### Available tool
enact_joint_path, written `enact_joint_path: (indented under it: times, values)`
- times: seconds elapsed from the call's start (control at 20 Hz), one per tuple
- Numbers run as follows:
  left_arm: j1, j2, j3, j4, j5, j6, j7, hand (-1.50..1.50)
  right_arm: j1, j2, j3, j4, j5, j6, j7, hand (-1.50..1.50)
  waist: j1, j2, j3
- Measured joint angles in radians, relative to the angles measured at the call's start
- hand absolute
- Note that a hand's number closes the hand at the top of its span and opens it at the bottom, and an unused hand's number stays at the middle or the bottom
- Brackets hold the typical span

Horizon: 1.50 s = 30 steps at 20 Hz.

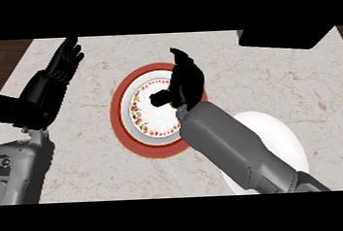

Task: Pick the lemon from the plate and place it in the plate

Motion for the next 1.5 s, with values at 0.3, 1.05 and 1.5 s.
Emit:
enact_joint_path:
  times: [0.3,1.05,1.5]
  values:
    - [-0.004,-0.002,0.003,0.01,0.0,-0.002,-0.002,0.0,-0.039,-0.001,-0.016,0.017,-0.064,-0.196,-0.08,-1.5,-0.009,-0.003,0.0]
    - [0.098,0.024,0.062,-0.039,-0.01,0.015,-0.007,0.0,0.227,-0.026,-0.037,-0.235,-0.191,-0.448,-0.307,-1.5,-0.106,-0.029,0.0]
    - [0.118,0.029,0.088,-0.066,-0.008,0.003,0.006,0.0,0.574,-0.204,-0.018,-0.624,-0.17,-0.395,-0.384,-1.5,-0.123,-0.031,-0.001]
